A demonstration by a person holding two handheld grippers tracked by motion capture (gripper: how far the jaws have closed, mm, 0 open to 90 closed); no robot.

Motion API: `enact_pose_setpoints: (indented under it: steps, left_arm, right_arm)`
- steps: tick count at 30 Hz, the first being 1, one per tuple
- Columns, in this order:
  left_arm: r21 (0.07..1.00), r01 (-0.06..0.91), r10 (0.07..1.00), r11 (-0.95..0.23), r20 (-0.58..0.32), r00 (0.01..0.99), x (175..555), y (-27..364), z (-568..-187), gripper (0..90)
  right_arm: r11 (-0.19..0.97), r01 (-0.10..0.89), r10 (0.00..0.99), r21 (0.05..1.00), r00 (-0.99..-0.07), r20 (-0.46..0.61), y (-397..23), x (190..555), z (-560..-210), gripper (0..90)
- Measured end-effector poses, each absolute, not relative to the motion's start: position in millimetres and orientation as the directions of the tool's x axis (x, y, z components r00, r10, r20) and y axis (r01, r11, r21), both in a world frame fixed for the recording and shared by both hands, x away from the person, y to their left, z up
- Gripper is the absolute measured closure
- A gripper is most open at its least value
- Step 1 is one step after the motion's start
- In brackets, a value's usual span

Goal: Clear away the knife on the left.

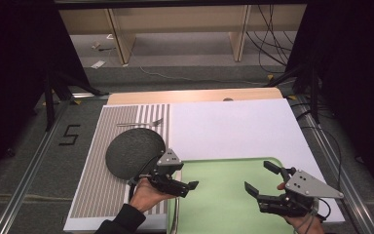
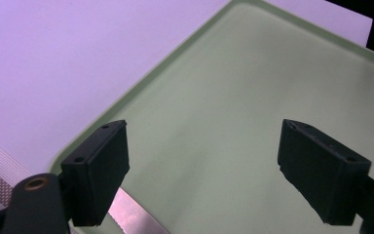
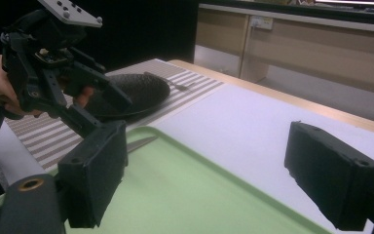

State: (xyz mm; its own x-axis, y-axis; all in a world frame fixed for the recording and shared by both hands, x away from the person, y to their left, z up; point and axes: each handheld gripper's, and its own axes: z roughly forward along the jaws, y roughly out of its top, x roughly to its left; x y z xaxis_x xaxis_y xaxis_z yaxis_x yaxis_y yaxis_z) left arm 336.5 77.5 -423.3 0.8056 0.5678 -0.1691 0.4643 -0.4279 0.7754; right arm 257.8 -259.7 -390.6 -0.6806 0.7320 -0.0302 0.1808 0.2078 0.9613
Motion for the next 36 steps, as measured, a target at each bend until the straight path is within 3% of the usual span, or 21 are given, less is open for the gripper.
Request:
enact_pose_setpoints:
  steps: [17,36]
  left_arm:
    - [0.854,0.371,0.547,-0.364,-0.126,0.827,323,94,-413,16.4]
    - [0.896,0.341,0.575,-0.283,-0.127,0.809,313,119,-414,15.4]
  right_arm:
    - [0.206,0.182,0.732,0.961,-0.68,-0.028,-260,257,-390,16.8]
    - [0.207,0.183,0.73,0.961,-0.682,-0.027,-260,257,-390,16.8]
